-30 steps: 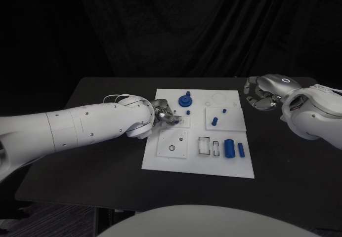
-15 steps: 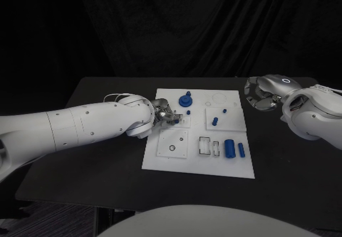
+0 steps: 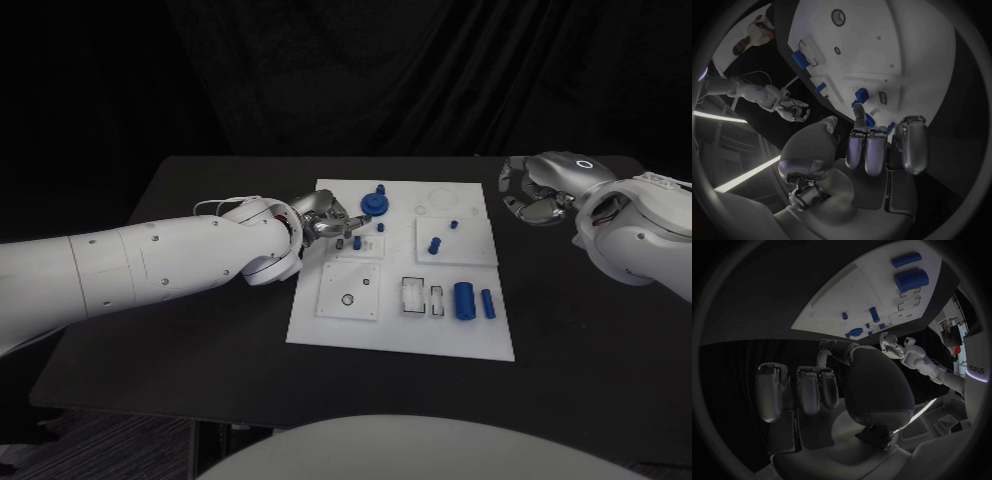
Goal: Assemble the parts on the task board
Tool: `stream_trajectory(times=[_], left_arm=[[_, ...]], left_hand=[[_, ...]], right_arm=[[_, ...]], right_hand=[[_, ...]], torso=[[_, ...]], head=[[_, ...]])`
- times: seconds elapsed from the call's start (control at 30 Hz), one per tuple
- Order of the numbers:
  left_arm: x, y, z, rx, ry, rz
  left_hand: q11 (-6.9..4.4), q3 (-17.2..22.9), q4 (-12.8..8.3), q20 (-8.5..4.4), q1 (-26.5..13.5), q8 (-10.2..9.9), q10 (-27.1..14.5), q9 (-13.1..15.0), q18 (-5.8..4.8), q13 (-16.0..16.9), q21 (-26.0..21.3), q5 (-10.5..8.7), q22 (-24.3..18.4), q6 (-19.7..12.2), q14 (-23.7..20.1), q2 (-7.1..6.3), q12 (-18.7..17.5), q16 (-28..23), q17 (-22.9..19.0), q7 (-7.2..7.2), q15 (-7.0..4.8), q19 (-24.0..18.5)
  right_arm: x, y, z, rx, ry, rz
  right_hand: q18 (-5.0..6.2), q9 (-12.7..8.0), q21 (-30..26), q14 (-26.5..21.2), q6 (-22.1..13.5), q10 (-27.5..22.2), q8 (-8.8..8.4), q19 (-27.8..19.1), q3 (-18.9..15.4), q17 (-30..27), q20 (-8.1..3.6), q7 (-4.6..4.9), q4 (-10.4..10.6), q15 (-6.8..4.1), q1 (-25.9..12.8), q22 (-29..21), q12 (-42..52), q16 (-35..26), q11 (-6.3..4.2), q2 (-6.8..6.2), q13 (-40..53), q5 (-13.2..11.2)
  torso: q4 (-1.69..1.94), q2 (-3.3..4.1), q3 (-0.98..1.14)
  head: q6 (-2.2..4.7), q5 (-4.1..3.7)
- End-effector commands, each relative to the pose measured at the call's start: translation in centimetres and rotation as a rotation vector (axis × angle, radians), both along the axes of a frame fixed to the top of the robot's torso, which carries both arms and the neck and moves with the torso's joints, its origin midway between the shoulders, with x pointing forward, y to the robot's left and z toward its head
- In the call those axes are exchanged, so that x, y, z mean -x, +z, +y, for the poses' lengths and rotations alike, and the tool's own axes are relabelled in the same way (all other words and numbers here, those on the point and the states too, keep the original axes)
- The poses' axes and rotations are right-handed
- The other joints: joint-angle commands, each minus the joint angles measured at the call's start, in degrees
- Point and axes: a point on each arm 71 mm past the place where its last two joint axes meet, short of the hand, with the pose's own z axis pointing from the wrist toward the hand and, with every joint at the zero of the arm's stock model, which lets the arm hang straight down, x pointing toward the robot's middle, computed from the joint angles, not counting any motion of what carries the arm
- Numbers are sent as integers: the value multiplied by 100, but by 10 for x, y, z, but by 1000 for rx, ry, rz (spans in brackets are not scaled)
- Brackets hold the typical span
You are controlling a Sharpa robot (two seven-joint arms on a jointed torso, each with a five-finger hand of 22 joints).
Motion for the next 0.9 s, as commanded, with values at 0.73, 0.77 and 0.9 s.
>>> stream_trajectory(times=[0.73, 0.77, 0.9], left_arm=[[-31, 45, 28, -127, -2, -59], [-35, 44, 31, -149, 16, -41], [-46, 41, 36, -202, 53, 1]], left_hand=[[-96, 229, -139, -64, 1823, 132, 608, 92, -73, 1509, 276, 33, 1182, -243, 611, -114, 20, 15, 1509, -49, -88, 182], [-95, 230, -124, -63, 1850, 108, 608, 73, -83, 1509, 316, 33, 1197, -251, 611, -142, 20, 15, 1509, -43, -89, 206], [-89, 301, -76, -64, 1957, 18, 608, 11, -94, 1509, 367, 43, 1220, -303, 611, -197, 20, 15, 1509, -29, -85, 241]], right_arm=[[2, 1, -2, -11, -9, -18], [2, 1, -2, -12, -8, -18], [2, 1, -1, -13, -4, -20]], right_hand=[[80, -12, -24, 610, 51, 586, -26, 331, 22, 1509, -21, 4, 35, -23, -64, 1344, 15, 17, -9, -23, 1505, -12], [81, -12, -26, 610, 51, 586, -26, 330, 22, 1509, -21, 4, 36, -23, -66, 1343, 15, 17, -9, -23, 1505, -12], [82, -13, -31, 610, 49, 586, -30, 327, 20, 1509, -20, 3, 46, -22, -94, 1341, 15, 17, -10, -29, 1505, -13]], torso=[[8, -2, 8], [10, -2, 10], [6, 1, 3]], head=[[1, -26], [1, -36], [1, -22]])
